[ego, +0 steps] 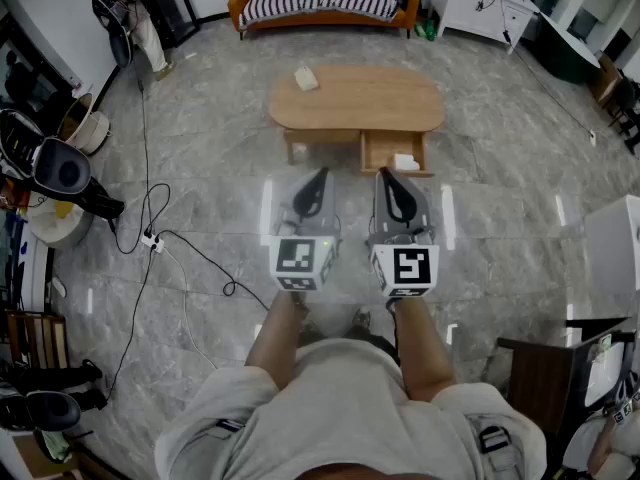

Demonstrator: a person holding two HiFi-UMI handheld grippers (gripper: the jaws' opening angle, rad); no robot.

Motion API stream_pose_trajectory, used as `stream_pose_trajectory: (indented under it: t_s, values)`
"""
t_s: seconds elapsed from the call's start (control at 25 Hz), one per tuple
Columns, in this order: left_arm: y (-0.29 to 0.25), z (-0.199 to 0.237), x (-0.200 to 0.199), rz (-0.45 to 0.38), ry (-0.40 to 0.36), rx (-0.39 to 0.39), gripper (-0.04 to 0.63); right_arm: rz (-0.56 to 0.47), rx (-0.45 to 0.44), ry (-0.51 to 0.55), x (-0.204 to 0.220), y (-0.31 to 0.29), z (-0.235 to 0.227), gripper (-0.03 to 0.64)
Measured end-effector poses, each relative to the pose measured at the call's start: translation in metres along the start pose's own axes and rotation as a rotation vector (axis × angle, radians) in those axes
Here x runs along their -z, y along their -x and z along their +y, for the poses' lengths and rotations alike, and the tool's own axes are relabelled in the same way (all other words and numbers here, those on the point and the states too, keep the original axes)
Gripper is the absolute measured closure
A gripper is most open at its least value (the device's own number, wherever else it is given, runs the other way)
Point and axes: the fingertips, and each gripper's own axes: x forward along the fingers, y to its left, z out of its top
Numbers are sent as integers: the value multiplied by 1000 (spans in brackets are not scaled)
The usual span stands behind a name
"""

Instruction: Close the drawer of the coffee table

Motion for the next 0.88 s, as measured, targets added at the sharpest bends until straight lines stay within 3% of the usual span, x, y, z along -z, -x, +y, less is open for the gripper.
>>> stream_pose_trajectory:
  t_s: [0.56,0.88]
  values:
    - [-32,-44,12,30,-10,9,575,-7,10,18,5,8,-51,611]
    - [-53,-67,28,71,1,-1,574,36,34,-30,30,13,-90,611]
